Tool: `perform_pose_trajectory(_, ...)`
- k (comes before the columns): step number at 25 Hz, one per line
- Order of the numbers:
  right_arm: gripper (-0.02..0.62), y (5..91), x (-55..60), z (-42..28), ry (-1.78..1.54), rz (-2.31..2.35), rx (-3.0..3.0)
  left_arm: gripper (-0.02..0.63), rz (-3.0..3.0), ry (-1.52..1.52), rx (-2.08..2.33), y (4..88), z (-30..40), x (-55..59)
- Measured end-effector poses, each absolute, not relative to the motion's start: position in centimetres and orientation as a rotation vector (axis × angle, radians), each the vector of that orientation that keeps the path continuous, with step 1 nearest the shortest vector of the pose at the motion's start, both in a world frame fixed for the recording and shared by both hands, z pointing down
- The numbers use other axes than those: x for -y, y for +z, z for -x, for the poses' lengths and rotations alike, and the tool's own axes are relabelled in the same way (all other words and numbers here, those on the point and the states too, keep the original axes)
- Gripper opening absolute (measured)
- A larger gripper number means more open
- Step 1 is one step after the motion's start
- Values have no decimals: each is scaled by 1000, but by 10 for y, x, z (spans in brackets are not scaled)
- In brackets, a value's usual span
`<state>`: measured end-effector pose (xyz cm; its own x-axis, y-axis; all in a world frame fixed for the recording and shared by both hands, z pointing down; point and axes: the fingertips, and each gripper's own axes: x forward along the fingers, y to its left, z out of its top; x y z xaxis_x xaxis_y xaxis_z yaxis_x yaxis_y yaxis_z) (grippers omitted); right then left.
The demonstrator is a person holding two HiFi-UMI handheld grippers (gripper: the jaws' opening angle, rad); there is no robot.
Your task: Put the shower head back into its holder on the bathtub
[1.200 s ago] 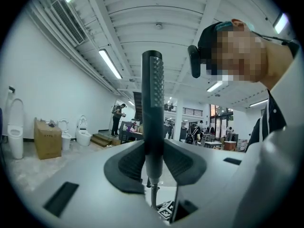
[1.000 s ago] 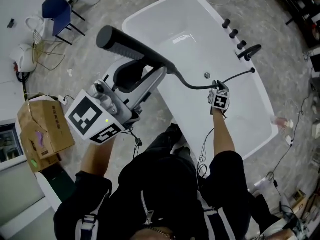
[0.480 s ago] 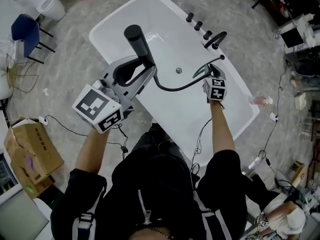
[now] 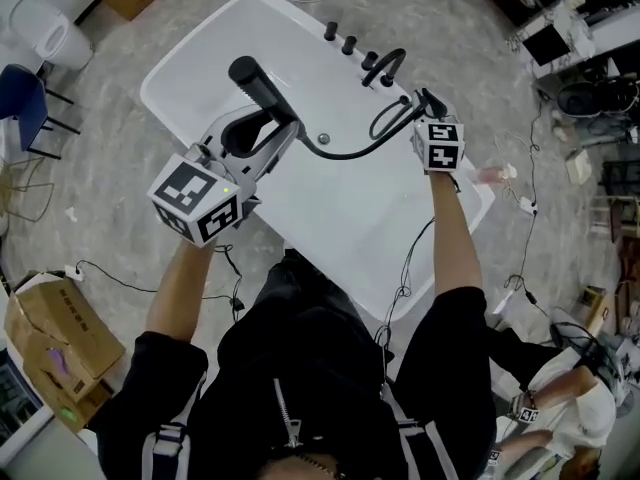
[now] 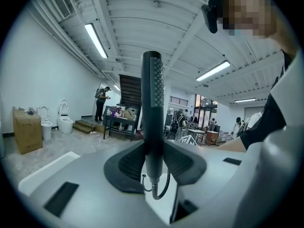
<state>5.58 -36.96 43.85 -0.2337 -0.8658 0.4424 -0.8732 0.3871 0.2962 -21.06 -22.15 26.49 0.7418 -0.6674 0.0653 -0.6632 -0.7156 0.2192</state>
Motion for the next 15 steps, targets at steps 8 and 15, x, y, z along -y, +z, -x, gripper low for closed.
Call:
perform_pose_trajectory(8, 71, 357, 402, -103, -120, -1555, 2080, 135, -2724, -46, 975, 267, 168, 256)
perform_pose_trajectory(15, 72, 311, 438, -156, -180, -1648, 2035, 135, -2748, -14, 894, 272, 115, 288)
